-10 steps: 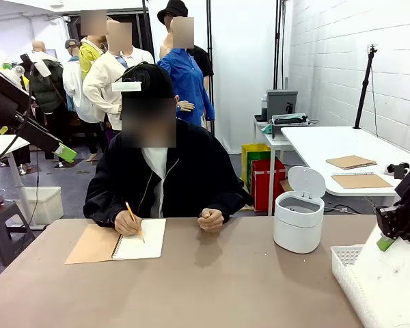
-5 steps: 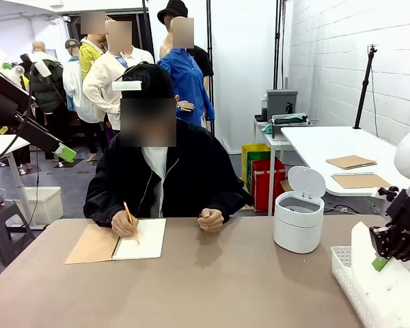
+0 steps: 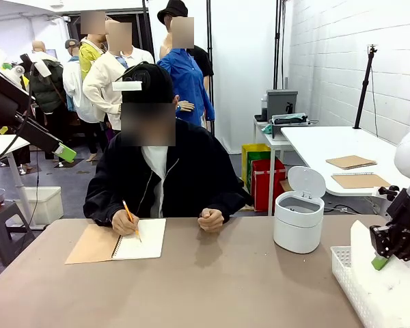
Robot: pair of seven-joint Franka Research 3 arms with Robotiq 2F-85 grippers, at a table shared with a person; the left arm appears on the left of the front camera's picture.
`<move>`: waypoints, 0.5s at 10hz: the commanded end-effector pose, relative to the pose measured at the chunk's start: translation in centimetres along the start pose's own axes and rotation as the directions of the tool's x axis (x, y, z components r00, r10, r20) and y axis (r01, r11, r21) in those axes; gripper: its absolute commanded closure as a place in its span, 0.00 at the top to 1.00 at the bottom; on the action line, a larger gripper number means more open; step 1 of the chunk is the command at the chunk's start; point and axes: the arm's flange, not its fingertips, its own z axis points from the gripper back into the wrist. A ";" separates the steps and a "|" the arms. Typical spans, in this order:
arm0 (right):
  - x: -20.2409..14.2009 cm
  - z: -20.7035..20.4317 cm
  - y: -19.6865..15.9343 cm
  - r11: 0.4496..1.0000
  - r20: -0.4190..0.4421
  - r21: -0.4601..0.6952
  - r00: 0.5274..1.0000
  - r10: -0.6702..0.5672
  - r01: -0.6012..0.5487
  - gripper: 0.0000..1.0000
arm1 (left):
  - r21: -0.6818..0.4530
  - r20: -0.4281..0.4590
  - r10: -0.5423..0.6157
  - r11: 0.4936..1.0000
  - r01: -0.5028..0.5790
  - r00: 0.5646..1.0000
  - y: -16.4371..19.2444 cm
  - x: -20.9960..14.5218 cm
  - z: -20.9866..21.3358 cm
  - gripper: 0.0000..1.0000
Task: Sort the paper based on its condition.
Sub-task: If a person hands you a paper, place it in the Organizing basket , and if it's crumpled, put it in the Trash can.
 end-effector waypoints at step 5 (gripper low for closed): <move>-1.2 3.5 -0.6 0.987 0.007 -0.153 0.999 -0.047 0.047 1.00 | -0.002 -0.002 0.011 1.000 -0.011 1.000 -0.1 0.1 0.0 1.00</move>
